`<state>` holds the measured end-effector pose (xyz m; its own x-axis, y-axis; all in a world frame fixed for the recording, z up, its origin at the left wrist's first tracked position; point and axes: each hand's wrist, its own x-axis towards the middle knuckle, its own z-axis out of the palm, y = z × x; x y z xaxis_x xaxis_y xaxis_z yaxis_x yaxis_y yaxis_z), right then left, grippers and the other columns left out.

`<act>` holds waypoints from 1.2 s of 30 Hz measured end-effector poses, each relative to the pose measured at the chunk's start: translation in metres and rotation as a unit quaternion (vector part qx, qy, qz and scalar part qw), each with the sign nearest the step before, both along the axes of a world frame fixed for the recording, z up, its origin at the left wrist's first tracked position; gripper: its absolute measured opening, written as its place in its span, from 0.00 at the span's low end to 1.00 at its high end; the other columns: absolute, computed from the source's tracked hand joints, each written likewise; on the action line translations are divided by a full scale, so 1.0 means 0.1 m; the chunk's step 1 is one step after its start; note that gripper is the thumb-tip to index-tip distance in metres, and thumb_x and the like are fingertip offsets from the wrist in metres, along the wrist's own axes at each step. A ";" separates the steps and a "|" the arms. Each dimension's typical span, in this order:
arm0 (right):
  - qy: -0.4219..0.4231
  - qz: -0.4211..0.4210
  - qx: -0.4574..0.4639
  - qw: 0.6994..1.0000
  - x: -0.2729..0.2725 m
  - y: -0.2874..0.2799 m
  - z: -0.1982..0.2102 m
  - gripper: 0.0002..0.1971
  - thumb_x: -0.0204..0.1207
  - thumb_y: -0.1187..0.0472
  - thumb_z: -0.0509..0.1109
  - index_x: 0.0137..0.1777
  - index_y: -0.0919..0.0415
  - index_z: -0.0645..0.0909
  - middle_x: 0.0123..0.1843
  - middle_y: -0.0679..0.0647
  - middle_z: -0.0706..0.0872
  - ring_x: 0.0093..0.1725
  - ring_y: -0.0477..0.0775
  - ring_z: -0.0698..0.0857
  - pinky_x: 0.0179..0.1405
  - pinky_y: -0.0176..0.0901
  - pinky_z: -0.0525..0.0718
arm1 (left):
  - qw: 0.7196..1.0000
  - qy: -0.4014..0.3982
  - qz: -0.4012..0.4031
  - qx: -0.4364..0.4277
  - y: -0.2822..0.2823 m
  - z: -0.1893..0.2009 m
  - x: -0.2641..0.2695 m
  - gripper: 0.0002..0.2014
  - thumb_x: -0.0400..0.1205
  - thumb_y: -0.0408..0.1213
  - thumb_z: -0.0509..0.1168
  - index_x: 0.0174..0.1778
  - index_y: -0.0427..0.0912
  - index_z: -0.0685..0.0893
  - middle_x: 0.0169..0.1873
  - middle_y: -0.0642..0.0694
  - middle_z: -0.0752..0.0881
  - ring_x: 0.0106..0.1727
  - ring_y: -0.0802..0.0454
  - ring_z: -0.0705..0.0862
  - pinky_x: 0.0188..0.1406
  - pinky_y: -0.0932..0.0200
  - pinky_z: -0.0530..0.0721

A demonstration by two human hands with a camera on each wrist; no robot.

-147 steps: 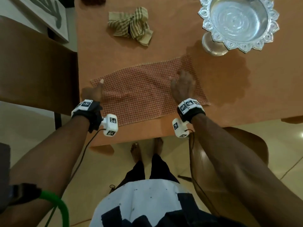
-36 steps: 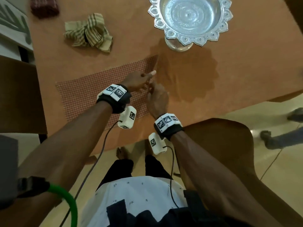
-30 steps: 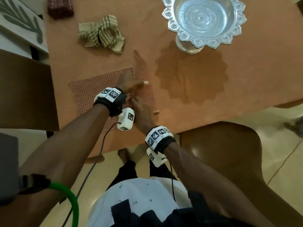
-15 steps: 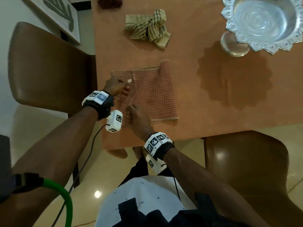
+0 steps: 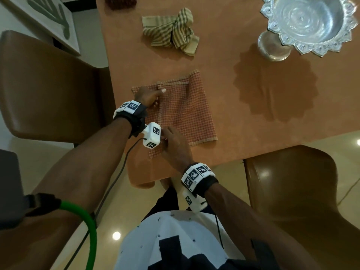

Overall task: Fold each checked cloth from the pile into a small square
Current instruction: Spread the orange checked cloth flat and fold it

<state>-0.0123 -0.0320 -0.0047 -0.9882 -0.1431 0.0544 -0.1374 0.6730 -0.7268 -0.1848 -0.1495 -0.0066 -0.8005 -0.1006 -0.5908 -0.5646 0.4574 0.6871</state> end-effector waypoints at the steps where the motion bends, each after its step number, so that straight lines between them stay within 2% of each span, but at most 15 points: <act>1: 0.006 0.002 0.006 1.000 0.01 -0.02 0.00 0.10 0.79 0.61 0.60 0.48 0.65 0.82 0.41 0.55 0.80 0.35 0.50 0.75 0.30 0.42 0.71 | 1.000 0.001 -0.010 -0.005 -0.02 0.00 -0.02 0.19 0.78 0.48 0.75 0.28 0.41 0.82 0.21 0.47 0.82 0.25 0.51 0.79 0.33 0.57 0.79; 2: 0.007 0.002 0.013 1.000 0.03 -0.04 0.00 0.10 0.79 0.61 0.59 0.47 0.65 0.81 0.41 0.55 0.80 0.35 0.50 0.75 0.29 0.42 0.70 | 1.000 0.004 -0.015 -0.007 -0.04 -0.01 -0.04 0.17 0.78 0.46 0.75 0.28 0.41 0.82 0.20 0.49 0.82 0.24 0.51 0.79 0.34 0.56 0.78; 4: -0.006 -0.003 0.015 1.000 0.05 -0.08 0.00 0.05 0.77 0.66 0.64 0.46 0.66 0.81 0.41 0.56 0.79 0.34 0.49 0.73 0.29 0.40 0.67 | 0.999 0.035 0.001 -0.009 -0.09 0.01 -0.05 0.14 0.78 0.44 0.74 0.29 0.41 0.84 0.19 0.52 0.82 0.25 0.51 0.78 0.34 0.56 0.77; 6: -0.020 -0.003 0.012 1.000 0.06 -0.11 -0.01 0.02 0.75 0.70 0.69 0.46 0.66 0.81 0.41 0.57 0.80 0.34 0.49 0.73 0.28 0.37 0.67 | 0.996 0.084 0.022 -0.028 -0.18 0.03 -0.04 0.14 0.77 0.45 0.72 0.32 0.37 0.88 0.26 0.47 0.85 0.30 0.49 0.81 0.36 0.56 0.77; 9: -0.050 0.014 0.034 0.998 0.09 -0.19 -0.05 0.07 0.73 0.69 0.73 0.49 0.65 0.81 0.44 0.57 0.80 0.37 0.52 0.77 0.31 0.44 0.76 | 0.992 0.099 -0.023 -0.074 -0.37 0.03 -0.01 0.15 0.78 0.44 0.70 0.38 0.34 0.89 0.35 0.41 0.88 0.37 0.46 0.85 0.39 0.53 0.80; 12: -0.084 0.029 0.068 0.994 0.11 -0.27 -0.10 0.11 0.71 0.70 0.72 0.53 0.64 0.80 0.48 0.58 0.80 0.41 0.55 0.78 0.36 0.48 0.80 | 0.987 0.088 -0.065 -0.120 -0.52 -0.03 0.04 0.11 0.81 0.42 0.68 0.43 0.38 0.91 0.44 0.38 0.92 0.49 0.41 0.89 0.54 0.49 0.85; 15: -0.102 0.045 0.077 0.991 0.14 -0.30 -0.11 0.15 0.68 0.73 0.71 0.55 0.66 0.79 0.50 0.60 0.80 0.44 0.56 0.78 0.40 0.45 0.76 | 0.984 0.092 -0.071 -0.132 -0.54 -0.05 0.09 0.11 0.83 0.40 0.67 0.43 0.39 0.91 0.46 0.40 0.92 0.54 0.42 0.88 0.58 0.54 0.81; 18: -0.097 0.059 0.071 0.991 0.17 -0.33 -0.11 0.16 0.65 0.75 0.72 0.54 0.67 0.79 0.50 0.61 0.80 0.44 0.57 0.78 0.39 0.43 0.74 | 0.983 0.095 -0.075 -0.139 -0.56 -0.06 0.10 0.11 0.84 0.41 0.65 0.45 0.40 0.90 0.50 0.39 0.91 0.57 0.39 0.87 0.59 0.54 0.79; 21: -0.091 0.063 0.057 0.992 0.17 -0.36 -0.13 0.12 0.68 0.75 0.70 0.51 0.69 0.80 0.49 0.63 0.81 0.44 0.60 0.79 0.38 0.45 0.74 | 0.983 0.081 -0.068 -0.150 -0.63 -0.09 0.11 0.13 0.84 0.43 0.64 0.43 0.38 0.89 0.51 0.36 0.90 0.56 0.37 0.86 0.57 0.52 0.79; 24: -0.099 0.075 0.053 0.991 0.17 -0.40 -0.17 0.15 0.65 0.76 0.72 0.53 0.69 0.80 0.50 0.64 0.82 0.47 0.62 0.80 0.40 0.47 0.75 | 0.981 0.072 -0.067 -0.169 -0.67 -0.14 0.13 0.16 0.85 0.44 0.64 0.42 0.36 0.90 0.47 0.35 0.90 0.53 0.36 0.87 0.55 0.51 0.80; 29: -0.118 0.096 0.056 0.987 0.22 -0.40 -0.23 0.18 0.66 0.75 0.74 0.57 0.69 0.79 0.54 0.64 0.81 0.50 0.63 0.80 0.45 0.53 0.81 | 0.982 0.070 -0.051 -0.165 -0.67 -0.14 0.12 0.15 0.84 0.45 0.66 0.39 0.38 0.89 0.44 0.36 0.91 0.50 0.37 0.89 0.56 0.51 0.84; 34: -0.110 0.130 0.043 0.984 0.20 -0.35 -0.28 0.15 0.69 0.72 0.74 0.56 0.70 0.79 0.52 0.65 0.81 0.47 0.64 0.80 0.42 0.50 0.77 | 0.982 0.072 -0.043 -0.171 -0.68 -0.16 0.15 0.15 0.83 0.46 0.66 0.43 0.38 0.89 0.48 0.37 0.91 0.52 0.37 0.88 0.56 0.49 0.85; 36: -0.094 0.143 0.042 0.984 0.18 -0.31 -0.28 0.11 0.73 0.67 0.73 0.54 0.68 0.80 0.49 0.63 0.82 0.44 0.61 0.81 0.40 0.51 0.81 | 0.981 0.059 -0.035 -0.182 -0.68 -0.15 0.16 0.16 0.84 0.46 0.64 0.48 0.37 0.88 0.51 0.37 0.90 0.55 0.37 0.87 0.56 0.48 0.84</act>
